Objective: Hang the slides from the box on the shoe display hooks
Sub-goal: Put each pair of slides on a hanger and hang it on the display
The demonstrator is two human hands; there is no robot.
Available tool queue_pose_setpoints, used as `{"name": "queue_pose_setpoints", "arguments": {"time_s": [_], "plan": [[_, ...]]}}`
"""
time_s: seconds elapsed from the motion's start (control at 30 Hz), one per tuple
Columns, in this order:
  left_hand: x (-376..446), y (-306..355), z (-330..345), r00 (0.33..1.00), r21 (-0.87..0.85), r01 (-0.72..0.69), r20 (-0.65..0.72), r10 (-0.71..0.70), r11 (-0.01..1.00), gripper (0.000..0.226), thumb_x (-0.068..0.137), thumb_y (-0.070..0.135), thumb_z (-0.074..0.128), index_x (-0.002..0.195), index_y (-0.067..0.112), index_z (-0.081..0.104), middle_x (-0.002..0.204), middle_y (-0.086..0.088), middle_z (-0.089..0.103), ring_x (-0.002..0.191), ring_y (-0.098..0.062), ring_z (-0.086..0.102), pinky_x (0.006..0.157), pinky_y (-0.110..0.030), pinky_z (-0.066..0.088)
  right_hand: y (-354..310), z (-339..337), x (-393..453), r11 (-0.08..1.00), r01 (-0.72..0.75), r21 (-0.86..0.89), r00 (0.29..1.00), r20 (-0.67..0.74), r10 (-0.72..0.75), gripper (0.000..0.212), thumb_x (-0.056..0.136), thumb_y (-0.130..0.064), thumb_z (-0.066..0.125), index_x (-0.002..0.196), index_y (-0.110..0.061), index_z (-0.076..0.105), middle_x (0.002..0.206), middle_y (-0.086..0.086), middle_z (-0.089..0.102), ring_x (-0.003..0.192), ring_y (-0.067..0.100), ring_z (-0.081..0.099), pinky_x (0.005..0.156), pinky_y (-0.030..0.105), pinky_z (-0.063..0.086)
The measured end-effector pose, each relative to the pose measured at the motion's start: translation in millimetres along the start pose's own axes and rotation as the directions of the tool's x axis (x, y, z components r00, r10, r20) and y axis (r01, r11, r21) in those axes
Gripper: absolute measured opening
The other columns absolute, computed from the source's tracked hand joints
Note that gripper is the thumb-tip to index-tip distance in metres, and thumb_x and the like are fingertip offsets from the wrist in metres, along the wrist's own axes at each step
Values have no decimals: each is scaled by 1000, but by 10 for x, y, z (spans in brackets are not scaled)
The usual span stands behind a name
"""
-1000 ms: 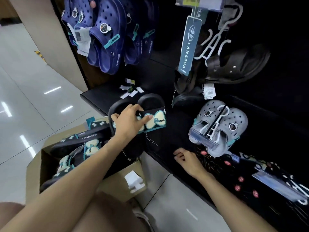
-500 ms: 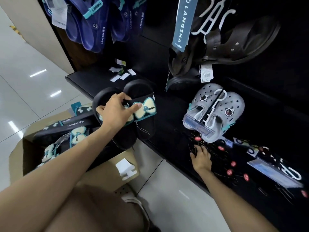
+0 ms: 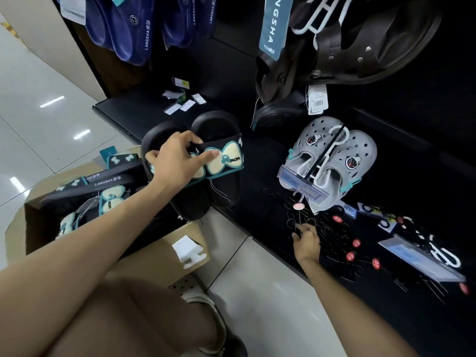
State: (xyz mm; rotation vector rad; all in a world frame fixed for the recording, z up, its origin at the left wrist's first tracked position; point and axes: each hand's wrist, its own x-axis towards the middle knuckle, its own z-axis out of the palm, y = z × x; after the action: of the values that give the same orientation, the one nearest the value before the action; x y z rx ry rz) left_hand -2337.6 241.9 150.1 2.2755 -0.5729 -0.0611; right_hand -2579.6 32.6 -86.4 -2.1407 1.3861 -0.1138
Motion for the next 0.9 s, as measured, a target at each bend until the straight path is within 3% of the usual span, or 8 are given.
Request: {"name": "queue_pose_setpoints", "arguments": {"time_s": [0.13,0.27,0.33,0.4,0.5,0.6,0.67,0.9], "plan": [[0,4,-8,1000,-13,12,8,-12,1000,42,76,56,73,101,24,63,103,4,58,95,-10,48,81,-32,15,-2,-127,0,993,-36,110,995,-92,47,29,88,9,63,114,-4,70,130,11,57,113,33,61,86,35,50],[-2,33,-14,1000,-11,21,17,-20,1000,42,75,56,74,100,24,63,103,2,60,93,-11,49,71,-31,11,9,-279,-14,984,-53,170,990,-117,74,28,84,15,64,93,-9,72,117,11,60,90,26,64,72,30,48],[-2,34,-17,999,-24,24,27,-23,999,41,75,55,75,98,24,63,102,2,61,93,-13,53,81,-31,18,1,-350,-27,981,-24,195,991,-124,49,29,82,16,66,86,-13,69,110,9,59,80,19,61,71,30,48],[-6,29,-28,999,-59,15,50,-13,998,41,75,53,76,98,22,63,101,3,61,92,-14,56,92,-37,37,-40,-418,-52,970,-6,244,992,-122,37,30,81,15,69,86,-15,66,107,5,55,73,14,58,74,37,53],[-41,32,-70,998,-56,7,68,-3,998,41,75,54,75,97,23,61,97,7,59,87,-13,57,73,-33,44,-179,-483,-107,938,19,345,995,-100,16,31,79,15,71,89,-14,65,109,3,52,81,17,59,79,34,54],[-65,11,-112,998,-63,29,61,-25,998,40,75,58,74,94,26,59,91,8,61,78,-9,57,66,-31,41,-352,-504,-185,902,81,424,996,-73,-55,31,77,15,73,94,-9,66,112,7,55,94,23,60,70,11,48],[-75,-32,-142,998,-74,52,48,-48,996,42,74,60,73,93,25,59,88,6,63,75,-10,58,64,-32,44,-486,-505,-271,879,118,462,993,-50,-107,30,77,15,74,97,-6,66,112,9,57,88,22,62,64,4,46],[-215,-187,-249,973,-264,213,-29,-229,941,41,75,55,75,93,20,61,81,0,67,71,-18,63,72,-49,56,-1052,-467,-614,830,259,494,950,24,-311,37,75,13,76,93,-18,65,108,3,59,81,12,66,65,13,51]]}}
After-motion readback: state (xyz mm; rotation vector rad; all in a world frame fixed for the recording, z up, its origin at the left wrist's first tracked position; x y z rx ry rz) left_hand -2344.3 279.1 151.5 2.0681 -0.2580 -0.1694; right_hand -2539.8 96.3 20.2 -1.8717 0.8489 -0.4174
